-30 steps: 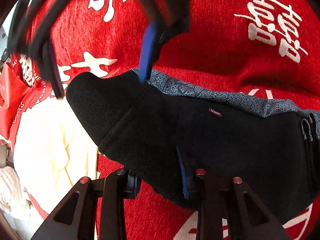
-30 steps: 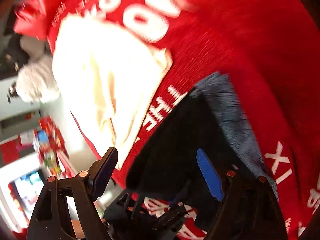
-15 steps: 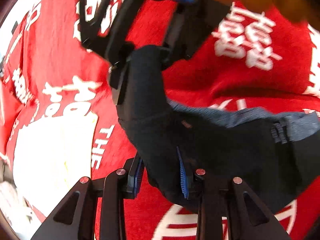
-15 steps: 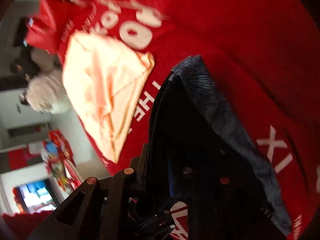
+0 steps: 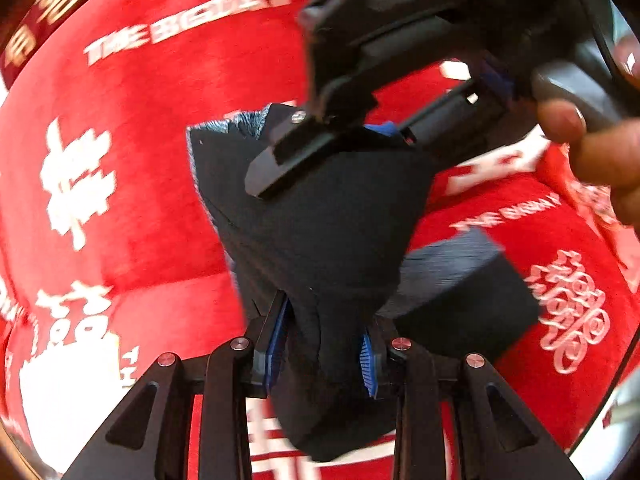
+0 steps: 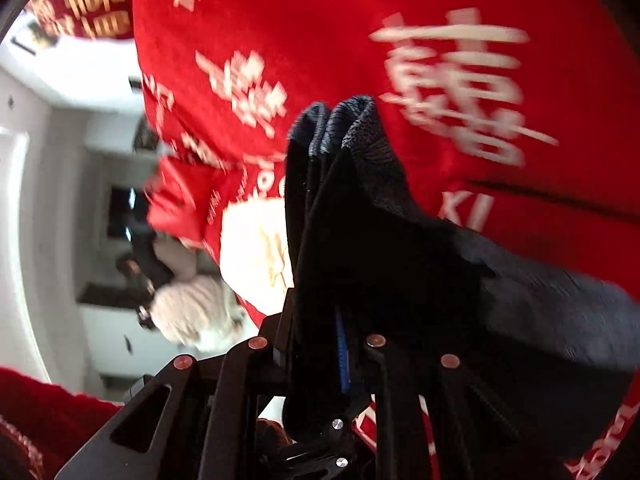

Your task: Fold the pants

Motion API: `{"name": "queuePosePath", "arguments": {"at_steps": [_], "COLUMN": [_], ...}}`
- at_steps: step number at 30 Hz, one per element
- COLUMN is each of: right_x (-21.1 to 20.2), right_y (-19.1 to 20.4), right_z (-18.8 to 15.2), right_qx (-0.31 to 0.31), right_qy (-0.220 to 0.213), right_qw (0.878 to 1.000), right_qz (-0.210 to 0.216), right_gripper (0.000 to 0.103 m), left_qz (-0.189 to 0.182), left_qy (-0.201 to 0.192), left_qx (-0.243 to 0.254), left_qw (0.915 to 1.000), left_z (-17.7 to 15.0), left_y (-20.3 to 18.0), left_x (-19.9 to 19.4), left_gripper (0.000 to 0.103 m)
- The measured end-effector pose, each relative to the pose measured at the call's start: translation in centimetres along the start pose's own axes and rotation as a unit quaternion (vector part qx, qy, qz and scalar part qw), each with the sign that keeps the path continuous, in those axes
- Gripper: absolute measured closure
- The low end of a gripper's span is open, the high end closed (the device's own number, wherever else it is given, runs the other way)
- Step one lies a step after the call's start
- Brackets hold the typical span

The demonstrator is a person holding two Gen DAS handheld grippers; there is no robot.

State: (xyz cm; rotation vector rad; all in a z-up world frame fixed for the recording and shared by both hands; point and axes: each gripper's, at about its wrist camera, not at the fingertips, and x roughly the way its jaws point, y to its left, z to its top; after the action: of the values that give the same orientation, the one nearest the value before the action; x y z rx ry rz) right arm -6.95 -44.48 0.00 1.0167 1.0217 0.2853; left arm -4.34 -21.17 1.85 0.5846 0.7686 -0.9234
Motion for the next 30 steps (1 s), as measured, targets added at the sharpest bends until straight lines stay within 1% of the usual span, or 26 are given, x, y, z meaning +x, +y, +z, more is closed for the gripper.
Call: {"name": "queuePosePath", "arguments": {"at_steps": [3, 6, 8, 9, 10, 11, 14, 18, 20, 21, 22, 24, 26, 27, 29, 30], "right_x": [-4.0, -6.7, -7.4, -7.6, -7.5, -7.5, -6.6, -5.5, -5.3, -5.3, -5.3, -5.1, -5.2, -5.1, -5.0, -5.1], "right_y": [-3.8, -8.2, -11.0, -12.6, -13.9, -15.3, -18.9, -21.7, -21.8, -21.8, -21.5, -21.0, -19.9, -19.5, -18.5, -18.5], "right_z": [-3.2, -5.8, -7.1, -7.8, -8.3, -8.8, -9.9, -10.4, -10.4, -10.4, -10.3, -10.2, -9.8, -9.7, -9.6, -10.1], "right_qx": [0.040, 0.082, 0.110, 0.124, 0.135, 0.146, 0.176, 0.196, 0.196, 0.194, 0.192, 0.187, 0.179, 0.177, 0.166, 0.159], "right_qy": [-0.041, -0.068, -0.078, -0.081, -0.085, -0.087, -0.084, -0.073, -0.073, -0.071, -0.069, -0.067, -0.064, -0.064, -0.059, -0.055], "right_qw": [0.998, 0.994, 0.991, 0.989, 0.987, 0.985, 0.981, 0.978, 0.978, 0.978, 0.978, 0.978, 0.978, 0.977, 0.971, 0.968], "right_qz": [0.017, 0.020, 0.017, 0.015, 0.013, 0.010, -0.002, -0.012, -0.014, -0.025, -0.039, -0.056, -0.089, -0.104, -0.160, -0.189], "right_gripper": [0.085, 0.085, 0.086, 0.086, 0.086, 0.086, 0.086, 0.085, 0.083, 0.079, 0.079, 0.079, 0.076, 0.073, 0.069, 0.065], "left_qz": [-0.017, -0.033, -0.041, -0.044, -0.047, -0.048, -0.049, -0.038, -0.038, -0.048, -0.057, -0.069, -0.080, -0.085, -0.095, -0.091], "left_qy": [0.001, 0.014, 0.029, 0.038, 0.046, 0.053, 0.083, 0.103, 0.108, 0.114, 0.120, 0.132, 0.143, 0.149, 0.170, 0.175], "left_qx": [0.045, 0.085, 0.109, 0.121, 0.130, 0.135, 0.155, 0.164, 0.166, 0.164, 0.158, 0.138, 0.126, 0.117, 0.076, 0.059], "left_qw": [0.9988, 0.9957, 0.9927, 0.9910, 0.9893, 0.9882, 0.9832, 0.9804, 0.9794, 0.9787, 0.9785, 0.9791, 0.9784, 0.9782, 0.9780, 0.9786], "left_z": [0.6, 0.4, -0.2, -1.2, -1.5, -1.8, -2.9, -3.9, -3.8, -3.7, -3.6, -3.3, -3.1, -2.9, -2.6, -2.4], "left_y": [-5.0, -9.1, -11.6, -12.7, -13.7, -13.8, -16.4, -17.3, -17.3, -17.1, -16.8, -15.6, -14.2, -13.7, -11.4, -10.7], "left_x": [0.4, 1.9, 3.4, 4.2, 5.0, 5.5, 7.6, 9.1, 9.2, 9.2, 9.1, 8.7, 8.2, 8.0, 7.7, 7.6], "left_gripper": [0.071, 0.071, 0.071, 0.071, 0.071, 0.071, 0.071, 0.070, 0.064, 0.049, 0.036, 0.036, 0.036, 0.036, 0.036, 0.036]}}
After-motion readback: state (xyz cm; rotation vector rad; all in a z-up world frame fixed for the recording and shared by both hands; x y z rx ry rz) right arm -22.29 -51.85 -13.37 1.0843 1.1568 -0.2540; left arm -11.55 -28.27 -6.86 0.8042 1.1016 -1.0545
